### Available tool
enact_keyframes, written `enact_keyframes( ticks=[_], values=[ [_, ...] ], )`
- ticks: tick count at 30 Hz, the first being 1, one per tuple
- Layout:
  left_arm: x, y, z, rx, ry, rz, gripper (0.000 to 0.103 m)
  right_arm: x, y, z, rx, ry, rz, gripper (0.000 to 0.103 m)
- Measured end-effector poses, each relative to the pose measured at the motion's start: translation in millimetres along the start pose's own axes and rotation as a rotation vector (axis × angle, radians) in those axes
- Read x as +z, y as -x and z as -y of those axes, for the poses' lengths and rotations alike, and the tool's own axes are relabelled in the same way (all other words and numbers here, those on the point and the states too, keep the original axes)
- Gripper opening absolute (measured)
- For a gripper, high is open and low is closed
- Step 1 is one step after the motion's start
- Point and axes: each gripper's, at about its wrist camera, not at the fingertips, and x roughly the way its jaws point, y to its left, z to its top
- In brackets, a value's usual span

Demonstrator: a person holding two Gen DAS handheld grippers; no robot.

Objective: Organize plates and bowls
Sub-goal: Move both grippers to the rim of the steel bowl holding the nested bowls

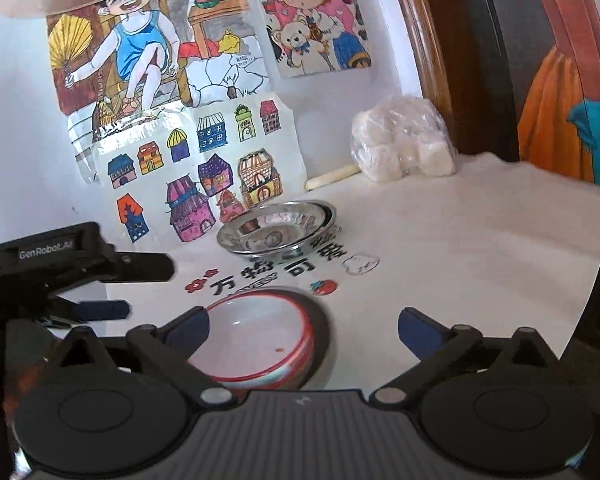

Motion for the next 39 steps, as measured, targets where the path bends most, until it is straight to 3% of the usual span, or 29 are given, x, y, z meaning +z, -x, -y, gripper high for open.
enact_keyframes(
  ticks=[5, 10, 16, 23, 39],
  values=[
    [4.3, -3.0, -7.2, 0.066, -0.026, -0.025, 0.102, 11.1, 1.2, 13.8, -0.045, 0.080, -0.021, 0.103],
    [10.6, -6.4, -13.8, 0.113, -0.060, -0.092, 0.102, 26.6, -4.0, 24.6, -0.056, 0.102, -0.109, 0.103],
    [15.8, -14.8, -16.0, 0.126, -0.091, -0.204, 0.102, 38.2, -15.9, 40.4, -0.031, 0.065, -0.272, 0.103],
    [14.0, -30.7, -7.9, 0.086, -0.080, -0.368, 0.102, 44.1, -32.7, 43.3, 0.002, 0.057, -0.408, 0.103],
    [15.4, -52.1, 5.9, 0.142, -0.130, -0.482, 0.102, 49.2, -57.2, 21.7, -0.047, 0.199, -0.497, 0.103]
  ],
)
